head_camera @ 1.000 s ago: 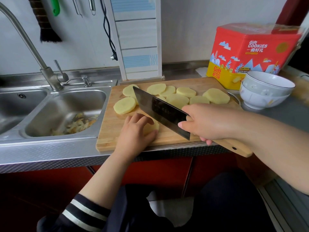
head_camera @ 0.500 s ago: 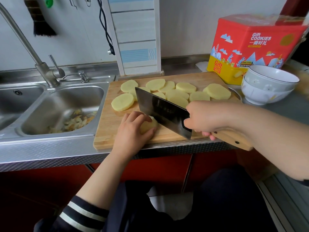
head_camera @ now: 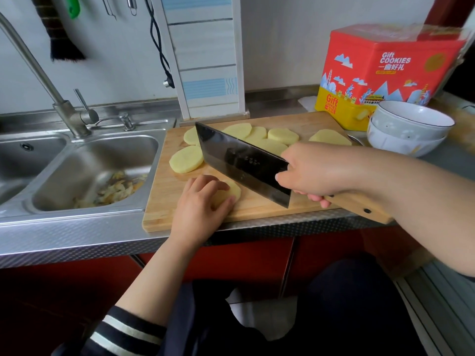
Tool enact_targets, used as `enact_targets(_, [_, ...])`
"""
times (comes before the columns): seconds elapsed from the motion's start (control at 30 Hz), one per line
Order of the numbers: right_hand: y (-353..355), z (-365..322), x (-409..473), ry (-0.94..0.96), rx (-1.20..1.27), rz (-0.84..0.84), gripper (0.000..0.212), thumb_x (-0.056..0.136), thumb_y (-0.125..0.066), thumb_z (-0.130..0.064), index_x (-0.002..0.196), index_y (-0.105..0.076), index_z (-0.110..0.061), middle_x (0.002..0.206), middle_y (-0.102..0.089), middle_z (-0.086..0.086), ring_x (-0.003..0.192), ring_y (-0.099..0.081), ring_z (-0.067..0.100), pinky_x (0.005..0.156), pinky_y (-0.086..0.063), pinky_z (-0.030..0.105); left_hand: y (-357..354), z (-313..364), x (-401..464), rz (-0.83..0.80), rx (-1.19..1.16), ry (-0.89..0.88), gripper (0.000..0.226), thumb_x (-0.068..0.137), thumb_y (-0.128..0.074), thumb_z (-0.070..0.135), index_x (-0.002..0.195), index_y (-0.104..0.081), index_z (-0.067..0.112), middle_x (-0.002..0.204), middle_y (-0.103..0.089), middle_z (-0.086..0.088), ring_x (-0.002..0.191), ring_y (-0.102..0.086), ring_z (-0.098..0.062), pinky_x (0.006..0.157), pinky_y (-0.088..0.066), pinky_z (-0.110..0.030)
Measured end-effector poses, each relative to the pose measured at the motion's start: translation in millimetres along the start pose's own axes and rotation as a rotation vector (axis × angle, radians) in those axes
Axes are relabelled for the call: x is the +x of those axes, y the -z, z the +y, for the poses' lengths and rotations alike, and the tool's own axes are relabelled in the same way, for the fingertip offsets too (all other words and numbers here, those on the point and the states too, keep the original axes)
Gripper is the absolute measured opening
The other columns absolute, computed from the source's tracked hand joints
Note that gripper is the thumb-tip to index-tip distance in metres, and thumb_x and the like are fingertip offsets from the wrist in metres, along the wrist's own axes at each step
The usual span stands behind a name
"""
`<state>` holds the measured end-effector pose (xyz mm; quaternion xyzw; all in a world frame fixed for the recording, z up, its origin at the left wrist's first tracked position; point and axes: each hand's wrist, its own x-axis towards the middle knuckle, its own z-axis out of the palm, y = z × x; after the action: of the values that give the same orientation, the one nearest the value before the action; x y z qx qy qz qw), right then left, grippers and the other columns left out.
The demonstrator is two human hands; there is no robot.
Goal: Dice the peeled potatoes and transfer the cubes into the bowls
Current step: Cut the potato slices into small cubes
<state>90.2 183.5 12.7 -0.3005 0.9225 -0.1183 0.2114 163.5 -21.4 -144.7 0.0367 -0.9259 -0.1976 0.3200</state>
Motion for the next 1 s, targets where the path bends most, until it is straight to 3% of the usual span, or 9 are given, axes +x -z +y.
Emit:
enact_targets(0.23, [-11,-3,4,-0.027,-0.026,-0.029,0.026,0.1,-0.04,-0.02,0.079,-0.046,-0.007,0.051,-0.056,0.011,0.033,-0.049,0.018,0.038,-0.039,0.017,-1,-1,-1,0.026,-0.006,-0.011,0.018,0.084,-0.075,0.031,0.094,-0.071,0.016,0.102,-0.062,0.002,0.094,-0.052,-0.02,0.076,-0.041,-0.027])
enact_targets(0.33, [-18,-3,8,-0.053,-0.034,-0.046,0.024,0.101,-0.039,-0.019,0.088,-0.052,-0.003,0.051,-0.055,0.012,0.027,-0.046,0.016,0.034,-0.037,0.016,-2,-2,0,0.028,-0.003,-0.021,0.019,0.083,-0.076,0.03,0.093,-0.071,0.015,0.101,-0.062,0.001,0.093,-0.053,-0.022,0.077,-0.043,-0.03])
enact_targets(0.73, [-14,0,16,-0.064,-0.069,-0.022,0.026,0.101,-0.039,-0.02,0.096,-0.054,0.001,0.055,-0.058,0.013,0.034,-0.05,0.02,0.04,-0.041,0.019,2,-1,0,0.02,-0.023,-0.01,0.019,0.082,-0.077,0.03,0.093,-0.072,0.015,0.101,-0.063,0.001,0.093,-0.053,-0.021,0.077,-0.04,-0.025])
enact_targets(1.0, [-8,-9,6,-0.011,-0.056,-0.004,0.027,0.101,-0.04,-0.023,0.091,-0.054,-0.002,0.051,-0.057,0.011,0.032,-0.05,0.018,0.04,-0.044,0.019,1,-1,-3,0.044,-0.037,0.004,0.017,0.082,-0.077,0.027,0.09,-0.07,0.013,0.1,-0.062,0.001,0.092,-0.054,-0.021,0.072,-0.048,-0.035])
